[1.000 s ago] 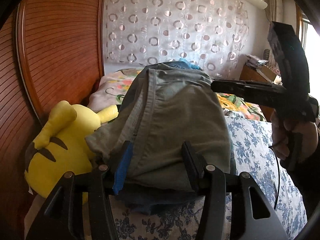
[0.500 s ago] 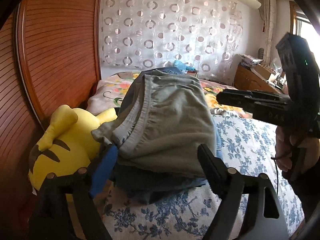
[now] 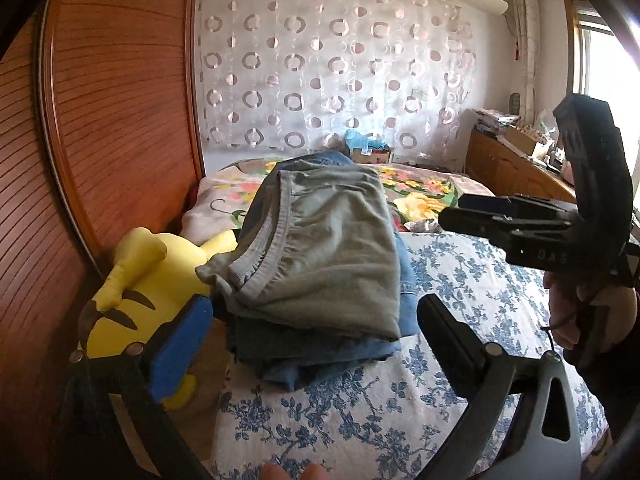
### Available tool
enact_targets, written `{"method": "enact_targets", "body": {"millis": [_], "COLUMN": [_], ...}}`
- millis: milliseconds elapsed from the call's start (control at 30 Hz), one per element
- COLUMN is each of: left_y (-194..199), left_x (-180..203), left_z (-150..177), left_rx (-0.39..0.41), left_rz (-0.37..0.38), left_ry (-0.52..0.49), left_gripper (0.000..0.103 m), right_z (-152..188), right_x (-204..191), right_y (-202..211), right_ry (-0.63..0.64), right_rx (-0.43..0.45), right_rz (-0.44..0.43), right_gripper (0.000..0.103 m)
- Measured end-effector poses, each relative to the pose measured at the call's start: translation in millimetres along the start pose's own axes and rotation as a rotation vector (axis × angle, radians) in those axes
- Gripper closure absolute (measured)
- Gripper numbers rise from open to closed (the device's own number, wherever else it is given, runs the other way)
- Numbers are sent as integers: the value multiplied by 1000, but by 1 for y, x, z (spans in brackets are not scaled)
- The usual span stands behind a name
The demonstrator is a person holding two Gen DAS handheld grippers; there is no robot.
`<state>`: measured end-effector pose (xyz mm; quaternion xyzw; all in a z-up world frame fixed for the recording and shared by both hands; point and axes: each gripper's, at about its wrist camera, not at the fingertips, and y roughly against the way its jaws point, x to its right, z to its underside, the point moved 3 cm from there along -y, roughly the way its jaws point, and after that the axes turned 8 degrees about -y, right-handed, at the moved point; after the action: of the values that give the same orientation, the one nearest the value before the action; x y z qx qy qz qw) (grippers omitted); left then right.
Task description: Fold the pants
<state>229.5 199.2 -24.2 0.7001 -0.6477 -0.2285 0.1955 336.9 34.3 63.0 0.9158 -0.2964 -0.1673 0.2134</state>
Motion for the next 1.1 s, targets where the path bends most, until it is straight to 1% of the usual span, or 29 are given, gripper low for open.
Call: {"method": "enact_targets", "body": {"millis": [100,200,400,433,533,767,833,867,900,933,1100], "left_y": [8,16,29,31,40,59,63,65,68,71,83], "left_x": [4,10,29,30,39,65,73,76,81,85,104], "left_z": [0,1,3,3,5,8,9,11,12,13,19], "left_rx": [8,13,22,26,41,46,44,44,45,46,54], "left_rz": [0,21,15,21,72,79,81,84,89,92,105], "left_ry": [-7,-8,-43,-43,-34,-55,-59,-62,-64,-67,-83], "left_gripper": [1,1,1,1,1,1,1,1,1,1,1], "right_z": [2,6,21,24,31,50,57,60,63,66,82], "right_x": [-3,-5,-13,-14,-18,-21,-23,-23,-23,-24,-31], "right_y": [9,20,51,55,68,102,114,119,123,128,149], "right_ry": [-6,-14,-20,-21,-30,-54,-69,-77,-86,-92,-112], "right_rx": [6,16,42,45,56,85,104,108,112,118,138], "right_rz": [8,22,50,54,65,98,111,114,116,118,158], "right_gripper": [43,42,41,41,41,40,27,23,17,15,13]}}
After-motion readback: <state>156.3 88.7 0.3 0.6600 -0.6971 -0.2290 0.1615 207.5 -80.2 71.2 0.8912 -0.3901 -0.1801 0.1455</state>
